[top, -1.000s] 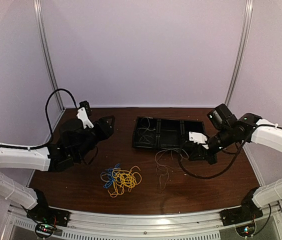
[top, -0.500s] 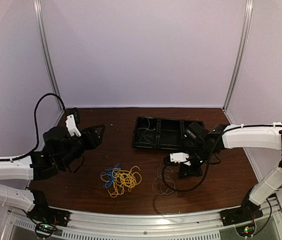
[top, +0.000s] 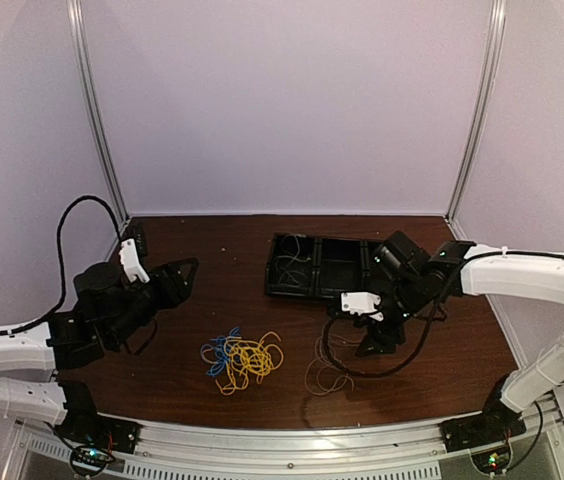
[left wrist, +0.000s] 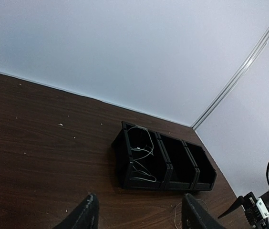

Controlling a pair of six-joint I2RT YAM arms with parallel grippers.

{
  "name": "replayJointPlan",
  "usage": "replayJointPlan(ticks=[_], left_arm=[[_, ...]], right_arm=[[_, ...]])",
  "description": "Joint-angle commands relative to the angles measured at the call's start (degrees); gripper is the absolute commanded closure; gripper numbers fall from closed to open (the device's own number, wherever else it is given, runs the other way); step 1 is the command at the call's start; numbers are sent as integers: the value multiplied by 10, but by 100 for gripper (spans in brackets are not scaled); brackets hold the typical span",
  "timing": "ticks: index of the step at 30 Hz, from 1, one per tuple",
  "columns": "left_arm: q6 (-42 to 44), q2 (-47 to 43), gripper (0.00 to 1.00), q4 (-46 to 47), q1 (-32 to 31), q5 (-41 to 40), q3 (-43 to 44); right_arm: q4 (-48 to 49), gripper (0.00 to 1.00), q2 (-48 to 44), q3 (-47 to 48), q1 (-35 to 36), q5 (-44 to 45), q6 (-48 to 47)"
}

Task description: Untangle the cables

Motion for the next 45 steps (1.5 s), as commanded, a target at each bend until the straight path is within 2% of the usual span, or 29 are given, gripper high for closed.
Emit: replayJointPlan(ticks=[1, 4, 12, 19, 24, 26, 29, 32, 36, 45], left_arm=[[-8, -16, 40, 0, 2, -7, -10], [-11, -26, 40, -15, 2, -7, -10], [-25, -74, 41, -34, 2, -18, -33], [-28, -81, 41, -37, 2, -19, -40], [-26, -80, 41, -37, 2, -22, -40], [-27, -82, 41, -38, 2, -23, -40], [-27, -82, 41, -39, 2, -28, -40], [-29, -88, 41, -45, 1, -33, -40], [-29, -106, 41, -57, 1, -36, -42], [-29, -118, 40, -83, 2, -40, -34]], right_arm=[[17, 25, 29, 3, 34, 7, -5], [30, 20, 65, 11, 55, 5, -3], [65, 19, 128, 4, 95, 41, -27], [74, 21, 162, -7, 117, 55, -55], [68, 39, 179, -7, 126, 58, -66], [63, 53, 185, -3, 127, 55, -68], [42, 81, 196, 12, 127, 43, -77], [18, 99, 196, 35, 127, 22, -85], [-20, 100, 168, 85, 127, 11, -84], [-90, 100, 132, 265, 121, 21, -84]])
